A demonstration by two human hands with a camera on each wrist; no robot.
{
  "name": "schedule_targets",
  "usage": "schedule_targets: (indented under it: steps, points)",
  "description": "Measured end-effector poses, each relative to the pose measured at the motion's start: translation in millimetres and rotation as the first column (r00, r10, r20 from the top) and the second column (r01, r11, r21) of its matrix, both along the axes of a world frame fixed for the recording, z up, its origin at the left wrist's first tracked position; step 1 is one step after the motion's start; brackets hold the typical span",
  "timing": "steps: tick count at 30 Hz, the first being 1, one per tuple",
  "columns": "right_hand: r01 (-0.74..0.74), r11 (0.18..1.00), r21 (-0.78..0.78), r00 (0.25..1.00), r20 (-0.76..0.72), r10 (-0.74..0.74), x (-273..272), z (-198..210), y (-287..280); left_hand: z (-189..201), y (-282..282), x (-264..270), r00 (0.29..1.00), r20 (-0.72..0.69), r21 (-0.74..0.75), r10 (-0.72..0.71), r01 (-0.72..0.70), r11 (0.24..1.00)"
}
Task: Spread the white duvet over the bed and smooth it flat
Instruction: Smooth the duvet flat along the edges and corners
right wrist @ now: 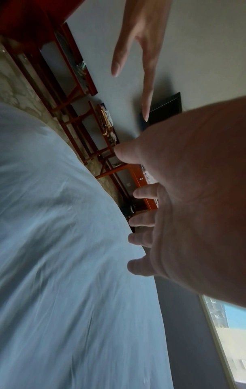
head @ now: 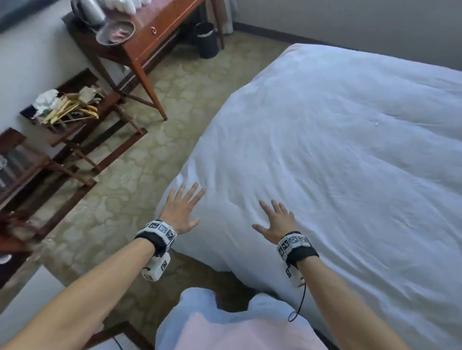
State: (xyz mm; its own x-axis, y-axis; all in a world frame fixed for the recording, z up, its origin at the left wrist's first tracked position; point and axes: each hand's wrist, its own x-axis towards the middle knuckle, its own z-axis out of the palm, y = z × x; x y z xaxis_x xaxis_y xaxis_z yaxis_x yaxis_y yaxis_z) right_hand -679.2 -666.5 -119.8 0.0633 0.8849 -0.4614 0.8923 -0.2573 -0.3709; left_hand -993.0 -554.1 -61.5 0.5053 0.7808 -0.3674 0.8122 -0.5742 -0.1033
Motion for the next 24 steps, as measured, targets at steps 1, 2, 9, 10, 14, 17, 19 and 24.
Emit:
schedule_targets:
  steps: [1, 2, 9, 10, 14, 17, 19, 24]
  points:
    - [-0.002, 1.0, -0.009, 1.0, 0.007, 0.002, -13, -3, 13, -5, 16, -11, 1.0, -0.004, -0.008, -0.005, 0.005, 1.0]
    - [0.004, 1.0, -0.019, 1.0, 0.013, -0.004, -26, -6, 28, -11, 33, -22, 1.0, -0.01, -0.029, -0.011, 0.011, 1.0]
    - [0.299, 0.952, -0.069, 0.954, 0.042, -0.297, -128, -41, 85, -71, 159, -77, 0.939, -0.085, -0.147, -0.332, 0.318, 0.937]
    - [0.382, 0.921, -0.073, 0.924, 0.031, -0.381, -147, -46, 85, -78, 176, -80, 0.918, -0.078, -0.166, -0.389, 0.373, 0.913]
    - [0.577, 0.806, -0.132, 0.814, 0.014, -0.581, -238, -73, 93, -94, 230, -91, 0.829, -0.076, -0.201, -0.555, 0.532, 0.822]
    - [0.643, 0.733, -0.222, 0.741, -0.061, -0.669, -304, -91, 102, -107, 255, -112, 0.77, -0.096, -0.221, -0.63, 0.601, 0.768]
    - [0.69, 0.675, -0.261, 0.675, -0.103, -0.73, -334, -103, 110, -113, 266, -122, 0.737, -0.099, -0.211, -0.669, 0.641, 0.738]
    - [0.752, 0.595, -0.284, 0.578, -0.153, -0.802, -389, -161, 139, -167, 287, -153, 0.743, -0.082, -0.232, -0.665, 0.634, 0.737]
